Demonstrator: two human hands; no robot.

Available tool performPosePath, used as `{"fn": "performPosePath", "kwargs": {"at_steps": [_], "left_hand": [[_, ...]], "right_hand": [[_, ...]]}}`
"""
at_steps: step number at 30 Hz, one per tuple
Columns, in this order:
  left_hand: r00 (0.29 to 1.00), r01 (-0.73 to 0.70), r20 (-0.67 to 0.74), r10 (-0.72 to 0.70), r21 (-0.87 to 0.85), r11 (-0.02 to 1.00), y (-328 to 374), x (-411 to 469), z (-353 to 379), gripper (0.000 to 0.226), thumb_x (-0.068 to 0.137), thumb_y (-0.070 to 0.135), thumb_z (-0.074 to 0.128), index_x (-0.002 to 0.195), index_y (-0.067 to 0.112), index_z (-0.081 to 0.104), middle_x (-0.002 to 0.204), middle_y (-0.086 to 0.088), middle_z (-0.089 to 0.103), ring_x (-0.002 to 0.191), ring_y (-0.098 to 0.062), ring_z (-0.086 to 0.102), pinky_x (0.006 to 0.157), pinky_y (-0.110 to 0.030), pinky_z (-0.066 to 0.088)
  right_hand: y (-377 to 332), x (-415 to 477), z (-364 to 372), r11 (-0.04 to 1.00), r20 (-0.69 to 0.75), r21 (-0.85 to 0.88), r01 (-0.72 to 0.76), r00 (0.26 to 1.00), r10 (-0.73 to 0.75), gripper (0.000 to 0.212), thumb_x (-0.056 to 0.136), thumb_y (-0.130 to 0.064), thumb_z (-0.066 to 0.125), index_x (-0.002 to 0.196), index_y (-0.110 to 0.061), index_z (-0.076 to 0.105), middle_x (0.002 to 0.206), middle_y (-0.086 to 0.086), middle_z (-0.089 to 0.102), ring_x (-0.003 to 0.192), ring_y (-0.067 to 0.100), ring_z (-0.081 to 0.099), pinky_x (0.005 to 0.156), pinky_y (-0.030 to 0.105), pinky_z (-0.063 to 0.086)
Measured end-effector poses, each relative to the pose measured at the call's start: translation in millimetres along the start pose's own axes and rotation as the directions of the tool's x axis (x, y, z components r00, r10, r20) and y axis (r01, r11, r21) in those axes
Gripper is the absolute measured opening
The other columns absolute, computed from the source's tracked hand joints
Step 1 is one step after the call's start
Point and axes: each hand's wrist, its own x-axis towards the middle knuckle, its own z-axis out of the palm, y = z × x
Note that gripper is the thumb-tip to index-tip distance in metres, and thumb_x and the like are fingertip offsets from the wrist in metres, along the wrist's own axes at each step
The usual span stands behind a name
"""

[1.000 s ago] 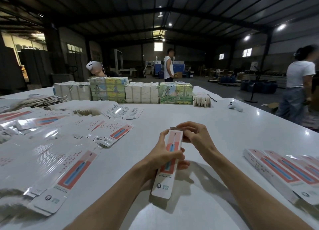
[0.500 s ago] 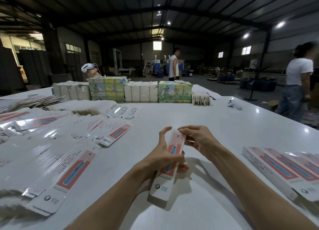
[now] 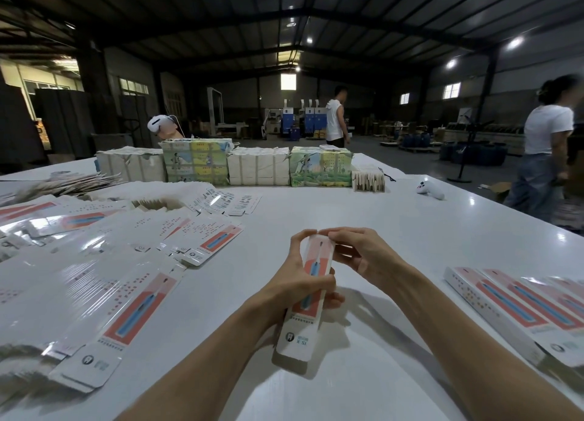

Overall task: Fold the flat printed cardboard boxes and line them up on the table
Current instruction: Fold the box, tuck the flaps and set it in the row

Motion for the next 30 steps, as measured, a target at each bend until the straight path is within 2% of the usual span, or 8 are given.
{"fn": "performPosePath", "kwargs": {"at_steps": [3,8,12,17,23,26,28,30], "left_hand": [[0.996,-0.033,-0.08,0.032,-0.01,0.999,2,0,-4,0.101,0.071,0.02,0.086,0.137,0.063,0.023,0.127,-0.016,0.055,0.089,-0.025,0.079,0.074,-0.037,0.066],[0.994,-0.018,-0.105,0.013,-0.046,0.999,4,-2,-4,0.107,0.069,0.02,0.085,0.146,0.057,0.02,0.132,-0.016,0.054,0.1,-0.035,0.074,0.081,-0.043,0.066],[0.997,0.02,-0.072,-0.027,-0.093,0.995,5,-4,-3,0.099,0.07,0.02,0.084,0.142,0.053,0.026,0.126,-0.017,0.058,0.087,-0.032,0.079,0.074,-0.039,0.066],[0.996,0.073,-0.031,-0.079,-0.169,0.983,5,-5,-2,0.096,0.077,0.01,0.084,0.142,0.05,0.026,0.123,-0.019,0.06,0.081,-0.026,0.08,0.068,-0.033,0.063],[0.993,0.107,-0.014,-0.117,-0.305,0.946,5,-7,-2,0.102,0.075,0.017,0.092,0.144,0.054,0.025,0.119,-0.023,0.063,0.078,-0.03,0.076,0.068,-0.038,0.063],[0.989,0.07,-0.093,-0.119,-0.415,0.907,8,-4,1,0.083,0.092,0.024,0.08,0.15,0.047,0.025,0.122,-0.021,0.062,0.08,-0.031,0.076,0.066,-0.039,0.063],[0.98,0.02,-0.16,-0.117,-0.508,0.861,8,-1,0,0.062,0.102,0.034,0.064,0.153,0.042,0.028,0.128,-0.022,0.062,0.098,-0.035,0.073,0.082,-0.049,0.064],[0.977,-0.01,-0.175,-0.12,-0.604,0.797,6,-2,-4,0.054,0.106,0.043,0.055,0.155,0.038,0.031,0.138,-0.021,0.06,0.116,-0.039,0.069,0.098,-0.062,0.056]], "right_hand": [[2,-1,9,0.997,0.002,0.0,0.072,0.997,-0.072,0.02,0.098,-0.014,0.072,0.114,-0.003,0.075,0.108,0.013,0.078,0.101,0.026,0.077,0.083,0.036,0.064],[10,-5,15,0.978,-0.018,-0.119,0.174,0.984,-0.177,0.022,0.096,-0.017,0.074,0.114,-0.005,0.072,0.106,0.01,0.079,0.101,0.027,0.078,0.087,0.04,0.064],[11,-5,13,0.977,-0.04,-0.104,0.188,0.98,-0.193,0.017,0.095,-0.012,0.075,0.109,-0.002,0.076,0.103,0.011,0.08,0.098,0.029,0.078,0.085,0.04,0.065],[15,-3,13,0.975,-0.066,-0.134,0.176,0.98,-0.186,0.012,0.096,-0.01,0.074,0.103,-0.001,0.077,0.097,0.012,0.08,0.092,0.03,0.079,0.079,0.034,0.065],[20,-3,17,0.973,-0.067,-0.136,0.188,0.978,-0.198,0.015,0.1,-0.014,0.07,0.112,-0.006,0.075,0.102,0.007,0.08,0.098,0.026,0.078,0.082,0.033,0.065],[22,-3,23,0.917,-0.056,-0.329,0.224,0.965,-0.256,0.033,0.103,-0.023,0.067,0.134,-0.012,0.063,0.121,0.003,0.072,0.107,0.022,0.073,0.083,0.027,0.063],[22,-4,26,0.815,-0.022,-0.512,0.271,0.945,-0.327,0.039,0.104,-0.026,0.065,0.139,-0.014,0.056,0.128,0.001,0.065,0.11,0.018,0.069,0.086,0.025,0.061],[20,-8,29,0.699,0.066,-0.632,0.336,0.921,-0.383,0.037,0.104,-0.029,0.063,0.137,-0.013,0.058,0.13,-0.001,0.064,0.109,0.015,0.068,0.083,0.02,0.06]]}}
